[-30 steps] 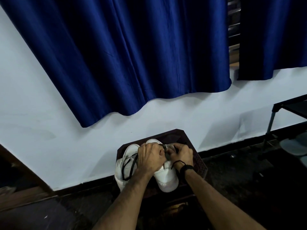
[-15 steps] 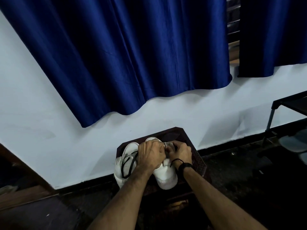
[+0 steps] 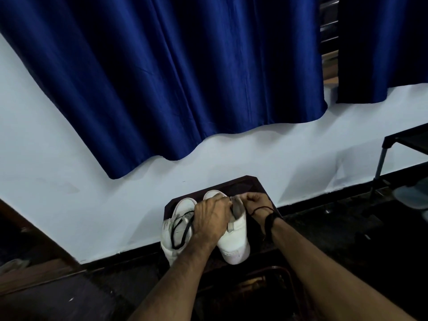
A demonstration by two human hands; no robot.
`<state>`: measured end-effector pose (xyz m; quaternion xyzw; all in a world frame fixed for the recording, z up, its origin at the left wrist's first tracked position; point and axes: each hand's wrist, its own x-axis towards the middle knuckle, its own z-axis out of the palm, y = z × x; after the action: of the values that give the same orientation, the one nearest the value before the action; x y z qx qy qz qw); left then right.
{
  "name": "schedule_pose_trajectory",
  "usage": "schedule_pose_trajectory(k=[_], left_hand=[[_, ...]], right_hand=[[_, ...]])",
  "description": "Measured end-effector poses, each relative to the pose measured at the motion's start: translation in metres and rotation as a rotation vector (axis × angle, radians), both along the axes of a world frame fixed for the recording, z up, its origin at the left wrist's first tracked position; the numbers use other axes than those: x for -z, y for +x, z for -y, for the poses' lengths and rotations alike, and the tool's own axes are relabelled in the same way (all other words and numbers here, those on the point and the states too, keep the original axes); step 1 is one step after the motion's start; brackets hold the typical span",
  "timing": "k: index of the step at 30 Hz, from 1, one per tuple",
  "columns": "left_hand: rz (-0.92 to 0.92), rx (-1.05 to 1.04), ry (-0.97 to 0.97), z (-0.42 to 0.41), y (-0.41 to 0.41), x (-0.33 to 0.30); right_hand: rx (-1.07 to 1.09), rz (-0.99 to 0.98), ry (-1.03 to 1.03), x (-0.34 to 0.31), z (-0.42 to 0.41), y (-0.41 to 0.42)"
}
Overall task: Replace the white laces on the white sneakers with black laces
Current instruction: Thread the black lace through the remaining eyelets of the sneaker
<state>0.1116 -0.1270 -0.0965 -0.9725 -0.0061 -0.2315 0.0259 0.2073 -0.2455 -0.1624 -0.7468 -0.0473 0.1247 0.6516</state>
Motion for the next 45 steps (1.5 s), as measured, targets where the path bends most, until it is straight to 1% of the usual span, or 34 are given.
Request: schedule_pose_trajectory(k=[4, 6, 7, 8, 10, 11, 12, 13, 14, 15, 16, 17, 18, 19, 20, 21, 22, 24, 25, 26, 28, 29, 30, 31, 32, 34, 35, 37, 38, 39, 40, 43, 44, 45], left_hand=[[0.023, -0.005, 0.016, -0.001, 0.002, 0.002], [0.077, -0.001, 0.056, -0.002, 0.002, 0.005], [0.11, -0.009, 0.071, -0.002, 0.001, 0.006], [0.131, -0.023, 0.077, -0.003, 0.001, 0.007], [0.148, -0.047, 0.065, -0.004, 0.001, 0.008], [0.146, -0.059, 0.06, -0.003, 0.002, 0.01], [0.142, -0.071, 0.058, -0.002, 0.002, 0.01], [0.137, -0.084, 0.056, 0.0, 0.001, 0.01], [0.137, -0.101, 0.048, 0.001, 0.001, 0.009], [0.139, -0.123, 0.037, 0.001, 0.001, 0.009], [0.133, -0.153, 0.028, 0.002, 0.0, 0.008], [0.12, -0.187, 0.026, 0.002, -0.001, 0.007], [0.109, -0.218, 0.027, 0.003, -0.003, 0.007], [0.107, -0.243, 0.027, 0.005, -0.005, 0.005], [0.111, -0.261, 0.025, 0.006, -0.006, 0.005], [0.113, -0.276, 0.022, 0.007, -0.006, 0.005], [0.113, -0.287, 0.02, 0.009, -0.007, 0.004], [0.104, -0.306, 0.018, 0.01, -0.008, 0.003], [0.096, -0.313, 0.021, 0.01, -0.008, 0.002], [0.089, -0.32, 0.022, 0.011, -0.008, 0.002], [0.088, -0.328, 0.018, 0.011, -0.008, 0.003], [0.094, -0.335, 0.012, 0.011, -0.008, 0.004], [0.098, -0.347, 0.003, 0.012, -0.007, 0.004], [0.099, -0.363, -0.006, 0.012, -0.007, 0.004], [0.099, -0.382, -0.015, 0.012, -0.008, 0.004], [0.101, -0.42, -0.045, 0.013, -0.008, 0.004], [0.102, -0.439, -0.07, 0.014, -0.008, 0.004], [0.098, -0.486, -0.113, 0.016, -0.01, 0.002], [0.094, -0.51, -0.127, 0.017, -0.01, 0.002], [0.088, -0.529, -0.139, 0.017, -0.011, 0.002], [0.079, -0.542, -0.146, 0.018, -0.01, 0.002], [0.077, -0.549, -0.133, 0.019, -0.007, 0.003], [0.075, -0.552, -0.135, 0.018, -0.006, 0.003], [0.067, -0.556, -0.142, 0.017, -0.006, 0.005]], right_hand=[[0.012, 0.091, -0.191, -0.031, 0.001, -0.009], [0.13, 0.041, -0.168, -0.038, 0.004, -0.008], [0.202, -0.047, -0.052, -0.043, 0.009, -0.006], [0.261, -0.155, 0.156, -0.05, 0.014, -0.005], [0.36, -0.343, 0.695, -0.064, 0.026, -0.005], [0.384, -0.343, 0.806, -0.067, 0.031, -0.006], [0.374, -0.255, 0.782, -0.07, 0.036, -0.01], [0.319, -0.074, 0.552, -0.076, 0.041, -0.016], [0.201, 0.171, 0.206, -0.075, 0.042, -0.018], [0.012, 0.417, -0.175, -0.077, 0.044, -0.022], [-0.174, 0.573, -0.507, -0.076, 0.043, -0.021], [-0.334, 0.641, -0.761, -0.078, 0.044, -0.021], [-0.427, 0.663, -0.935, -0.083, 0.043, -0.021], [-0.439, 0.654, -1.004, -0.09, 0.045, -0.02], [-0.381, 0.648, -0.946, -0.096, 0.048, -0.018], [-0.261, 0.625, -0.811, -0.102, 0.053, -0.016], [-0.088, 0.561, -0.611, -0.105, 0.058, -0.01], [0.288, 0.378, -0.062, -0.113, 0.073, -0.002], [0.373, 0.283, 0.181, -0.118, 0.079, 0.0], [0.393, 0.208, 0.363, -0.122, 0.082, -0.001], [0.238, 0.048, 0.683, -0.125, 0.084, -0.007], [0.123, -0.07, 0.81, -0.125, 0.083, -0.013], [0.021, -0.167, 0.814, -0.123, 0.081, -0.018], [-0.048, -0.166, 0.633, -0.121, 0.079, -0.021], [-0.099, -0.034, 0.281, -0.114, 0.076, -0.021], [-0.215, 0.36, -0.494, -0.104, 0.071, -0.025], [-0.304, 0.497, -0.749, -0.1, 0.066, -0.028], [-0.41, 0.606, -1.053, -0.1, 0.058, -0.037], [-0.376, 0.645, -1.096, -0.106, 0.056, -0.041], [-0.288, 0.641, -1.059, -0.111, 0.056, -0.039], [-0.151, 0.607, -0.911, -0.116, 0.059, -0.036], [0.231, 0.246, -0.006, -0.13, 0.075, -0.018], [0.275, 0.173, 0.15, -0.132, 0.078, -0.017], [0.275, 0.154, 0.193, -0.132, 0.079, -0.019]])
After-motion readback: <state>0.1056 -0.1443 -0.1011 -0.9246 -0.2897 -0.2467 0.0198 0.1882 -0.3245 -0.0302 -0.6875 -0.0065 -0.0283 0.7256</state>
